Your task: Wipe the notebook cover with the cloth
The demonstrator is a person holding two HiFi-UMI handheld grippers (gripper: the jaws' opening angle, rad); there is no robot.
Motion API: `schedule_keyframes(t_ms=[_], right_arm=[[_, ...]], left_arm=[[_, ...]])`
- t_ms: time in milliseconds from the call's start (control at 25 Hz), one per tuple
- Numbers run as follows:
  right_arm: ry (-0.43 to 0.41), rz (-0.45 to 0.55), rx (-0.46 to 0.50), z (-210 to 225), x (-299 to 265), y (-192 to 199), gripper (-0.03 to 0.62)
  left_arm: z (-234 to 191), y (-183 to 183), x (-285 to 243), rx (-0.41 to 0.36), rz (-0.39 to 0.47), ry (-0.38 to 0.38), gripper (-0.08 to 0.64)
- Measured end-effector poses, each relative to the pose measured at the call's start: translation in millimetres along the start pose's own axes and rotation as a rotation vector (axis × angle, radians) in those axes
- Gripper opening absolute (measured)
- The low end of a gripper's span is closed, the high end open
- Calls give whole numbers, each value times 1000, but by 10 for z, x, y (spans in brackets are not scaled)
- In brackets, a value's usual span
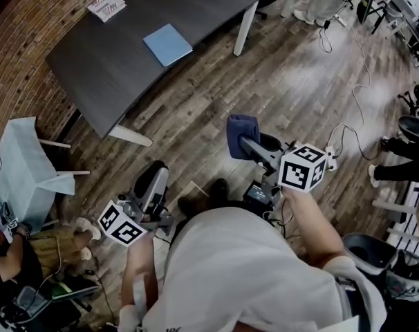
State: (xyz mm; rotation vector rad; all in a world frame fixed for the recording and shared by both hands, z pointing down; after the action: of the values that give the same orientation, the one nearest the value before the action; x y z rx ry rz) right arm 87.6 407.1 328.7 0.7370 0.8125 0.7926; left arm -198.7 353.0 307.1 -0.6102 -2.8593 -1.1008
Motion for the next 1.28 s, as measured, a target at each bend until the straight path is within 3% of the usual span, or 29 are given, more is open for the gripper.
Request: schedule_keyframes(t_ms=[640,880,1280], right_arm=[[-59,-64,-22,533,-147,-187,109],[-52,-70,-27,646,-384,-343,109],[-10,-106,-28,888,-1282,-809,109]], left_arm=[[-99,227,-359,-1,14,-142,77],[-336,47,-542,-19,6,-163,77],[-1225,-657,-916,-29,-29,-180,78]])
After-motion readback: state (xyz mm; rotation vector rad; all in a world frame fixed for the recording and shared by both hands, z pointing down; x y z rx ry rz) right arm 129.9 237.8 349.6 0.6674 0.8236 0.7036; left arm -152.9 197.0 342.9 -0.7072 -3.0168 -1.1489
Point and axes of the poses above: the fingertips, and each gripper's own axes: x backward along the fingers, z to its right, y out of its underside, the point moved 6 cm from there along x, backward along the fingers, and after that the axes turned 7 degrees about x, right-handed, at the moved point
